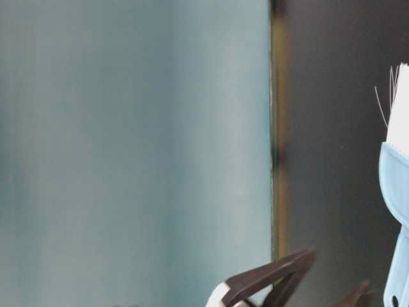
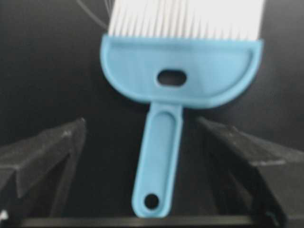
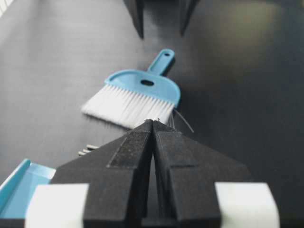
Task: Hold the dustpan with a person, while the left arm uses a hand brush to gather the screws into the dustpan.
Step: 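Move the left gripper to the blue hand brush and grasp its handle, then lift the brush with the left gripper and position it behind the screws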
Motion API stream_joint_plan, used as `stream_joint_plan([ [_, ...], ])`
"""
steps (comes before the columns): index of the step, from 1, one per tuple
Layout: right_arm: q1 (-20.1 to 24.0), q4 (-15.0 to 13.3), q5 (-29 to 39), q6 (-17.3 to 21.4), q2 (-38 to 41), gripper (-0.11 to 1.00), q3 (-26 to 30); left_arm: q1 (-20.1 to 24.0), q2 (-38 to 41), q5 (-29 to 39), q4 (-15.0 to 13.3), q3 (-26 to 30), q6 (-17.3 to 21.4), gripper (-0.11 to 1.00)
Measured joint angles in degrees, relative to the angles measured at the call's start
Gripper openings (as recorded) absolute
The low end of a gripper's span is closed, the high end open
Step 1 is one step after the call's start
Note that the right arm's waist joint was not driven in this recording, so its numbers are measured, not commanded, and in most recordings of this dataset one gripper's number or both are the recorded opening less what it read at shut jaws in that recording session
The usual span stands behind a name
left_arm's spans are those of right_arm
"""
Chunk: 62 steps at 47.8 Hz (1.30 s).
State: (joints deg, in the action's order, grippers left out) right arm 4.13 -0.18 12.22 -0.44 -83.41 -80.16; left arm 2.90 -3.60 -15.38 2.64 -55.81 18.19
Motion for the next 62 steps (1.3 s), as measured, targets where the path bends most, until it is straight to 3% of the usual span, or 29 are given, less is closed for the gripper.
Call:
stream_joint_plan([
  [13,0.0,0.0,0.26,0.0,0.0,-0.01,-0.09,-0.09,9.93,-0.18,0.0,4.13,-2.64,0.85],
  [28,0.0,0.0,0.53,0.0,0.0,-0.01,-0.09,-0.88,12.04,1.32,0.0,5.36,-5.45,0.82],
  [37,0.0,0.0,0.62,0.0,0.0,-0.01,-0.09,-2.37,12.39,1.32,0.0,5.54,-8.09,0.66],
  [45,0.0,0.09,0.62,0.09,-0.09,-0.01,-0.09,-4.57,12.92,1.32,0.0,6.06,-11.34,0.32],
  [62,0.0,0.09,2.29,0.09,-0.18,-0.01,-1.23,-6.5,11.6,1.41,0.0,5.71,-11.95,0.31],
])
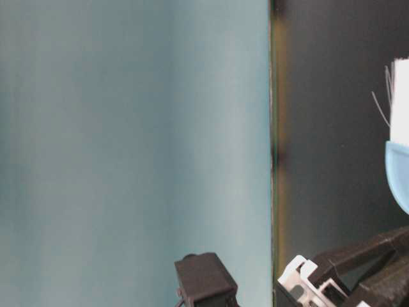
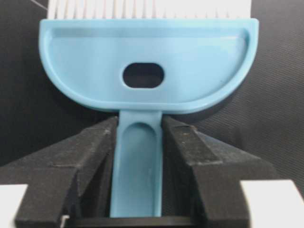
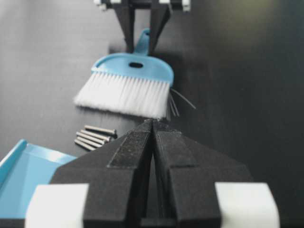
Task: Hold the dustpan with a person, while the left arm uses a hand brush to gather the screws into the dustpan.
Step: 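Lift the brush with the left gripper and position it behind the screws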
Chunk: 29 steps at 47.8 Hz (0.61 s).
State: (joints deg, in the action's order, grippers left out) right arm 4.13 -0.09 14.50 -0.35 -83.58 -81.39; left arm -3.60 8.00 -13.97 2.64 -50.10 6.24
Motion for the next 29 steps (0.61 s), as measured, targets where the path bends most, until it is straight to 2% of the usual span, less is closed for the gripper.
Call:
stream_joint_plan([
  [7,0.0,0.0,-0.53,0.0,-0.09,-0.01,-0.88,-0.97,-3.96,1.14,0.0,0.0,0.62,0.31],
  [12,0.0,0.0,-0.7,0.0,-0.09,-0.01,-1.05,-0.88,-7.47,4.48,0.0,1.05,0.7,0.31],
  [16,0.0,0.0,-0.97,0.0,-0.09,-0.01,-1.23,-0.7,-9.84,9.67,0.09,3.25,0.7,0.31],
  [29,0.0,0.0,-0.97,0.0,-0.09,-0.01,-1.32,-0.53,-16.0,34.19,0.09,12.74,2.55,0.31],
])
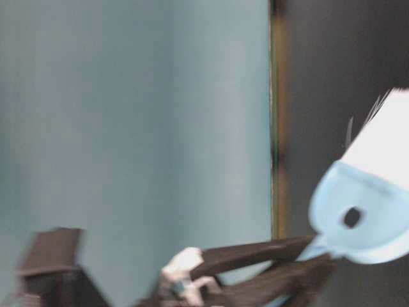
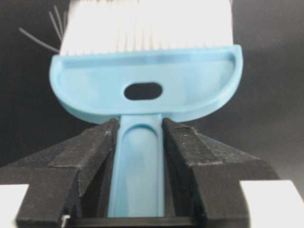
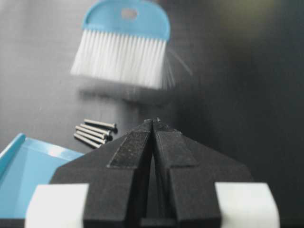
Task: Hold the dustpan with a person, while the left arm uses a hand brush to gather the screws into the dustpan.
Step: 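Lift the brush with the left gripper and position it behind the screws, then sweep the brush with the left gripper pushing screws into the dustpan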
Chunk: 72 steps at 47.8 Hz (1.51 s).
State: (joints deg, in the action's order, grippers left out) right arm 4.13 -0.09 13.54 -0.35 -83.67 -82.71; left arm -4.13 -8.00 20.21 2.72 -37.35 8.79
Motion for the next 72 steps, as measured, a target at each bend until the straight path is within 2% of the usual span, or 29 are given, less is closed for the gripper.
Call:
stream_joint_plan([
  [18,0.0,0.0,0.0,0.0,0.0,-0.01,0.0,3.25,-3.25,25.31,0.09,8.35,2.81,0.31],
  [27,0.0,0.0,0.0,0.0,0.0,-0.01,0.0,3.52,-1.93,32.52,0.18,10.9,4.92,0.31],
  [39,0.0,-0.09,0.0,0.0,-0.09,-0.01,0.0,3.6,3.69,33.22,0.18,16.52,6.42,0.31],
  [51,0.0,-0.09,0.0,0.0,0.0,-0.01,0.0,2.11,12.3,30.5,0.26,18.46,6.68,0.31],
  [58,0.0,0.0,0.0,0.0,-0.09,-0.01,0.0,1.67,13.36,26.89,0.26,18.81,6.68,0.31],
  [72,0.0,-0.09,0.0,-0.09,-0.09,-0.01,0.0,1.67,14.5,26.28,0.18,20.57,6.68,0.31],
])
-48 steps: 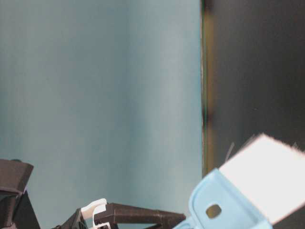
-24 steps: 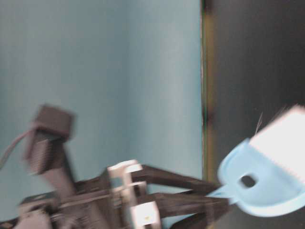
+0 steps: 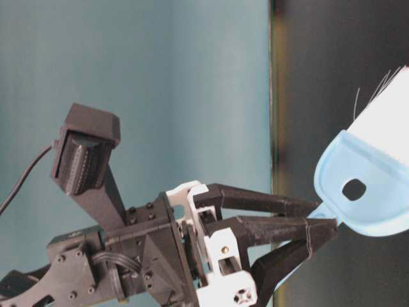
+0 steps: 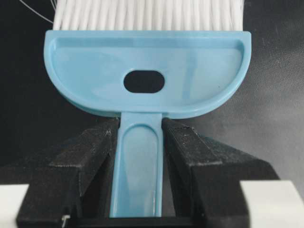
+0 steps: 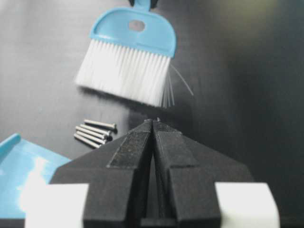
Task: Hold the dustpan with a person, while the left arm uses a hand brush to gather the screws into the dustpan.
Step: 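Sweep the brush with the left gripper pushing screws into the dustpan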
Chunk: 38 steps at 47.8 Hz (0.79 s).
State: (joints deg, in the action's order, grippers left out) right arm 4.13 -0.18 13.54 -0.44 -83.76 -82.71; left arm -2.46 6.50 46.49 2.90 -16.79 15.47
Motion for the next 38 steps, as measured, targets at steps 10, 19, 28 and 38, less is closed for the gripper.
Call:
stream_joint_plan([
  [10,0.0,0.0,0.0,0.0,0.0,-0.01,0.0,-0.18,3.34,-0.88,0.0,2.9,-0.09,0.31],
  [19,0.0,0.09,0.0,0.09,-0.09,-0.01,0.0,-0.88,8.7,-2.9,0.0,5.71,-0.18,0.31],
  [28,0.0,0.09,0.0,0.09,-0.09,-0.01,0.0,-1.23,13.27,-5.45,0.0,8.26,-0.18,0.31],
  [38,0.0,0.09,0.0,0.09,-0.09,-0.01,-0.09,-1.32,16.44,-6.42,0.0,12.92,-0.09,0.31],
])
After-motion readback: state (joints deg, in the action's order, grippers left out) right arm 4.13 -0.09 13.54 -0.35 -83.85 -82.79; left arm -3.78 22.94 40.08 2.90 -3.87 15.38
